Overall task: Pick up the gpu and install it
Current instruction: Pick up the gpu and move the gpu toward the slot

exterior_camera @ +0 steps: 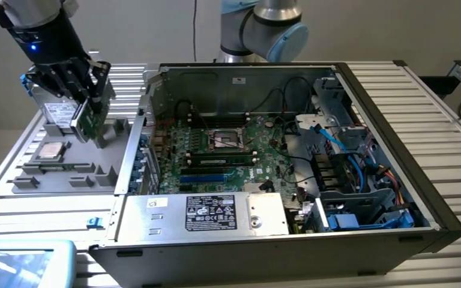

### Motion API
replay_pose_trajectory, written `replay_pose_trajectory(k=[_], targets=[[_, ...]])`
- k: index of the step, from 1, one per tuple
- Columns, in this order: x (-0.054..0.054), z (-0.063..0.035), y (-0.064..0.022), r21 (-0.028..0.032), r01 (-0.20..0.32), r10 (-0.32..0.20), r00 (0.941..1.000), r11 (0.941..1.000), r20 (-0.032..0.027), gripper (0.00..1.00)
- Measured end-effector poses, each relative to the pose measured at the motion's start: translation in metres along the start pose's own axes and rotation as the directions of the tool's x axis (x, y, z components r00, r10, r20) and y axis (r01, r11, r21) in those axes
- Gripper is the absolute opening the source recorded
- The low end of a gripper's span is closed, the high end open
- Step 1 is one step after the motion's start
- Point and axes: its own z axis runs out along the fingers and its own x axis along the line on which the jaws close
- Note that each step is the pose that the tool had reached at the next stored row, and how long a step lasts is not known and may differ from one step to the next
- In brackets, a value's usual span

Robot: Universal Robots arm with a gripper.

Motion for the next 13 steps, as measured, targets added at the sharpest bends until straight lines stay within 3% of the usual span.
replay_pose_trajectory(k=[3, 8, 13], targets=[[-0.001, -0.0135, 0.0010, 0.0001, 0.000, 0.000, 1.0000, 1.0000, -0.0010, 0.28], [-0.002, -0.0363, 0.0029, 0.0005, -0.001, 0.001, 1.0000, 1.0000, -0.0075, 0.28], [-0.011, -0.0559, 0.0049, 0.0015, -0.003, 0.003, 0.9997, 1.0000, -0.0240, 0.28]])
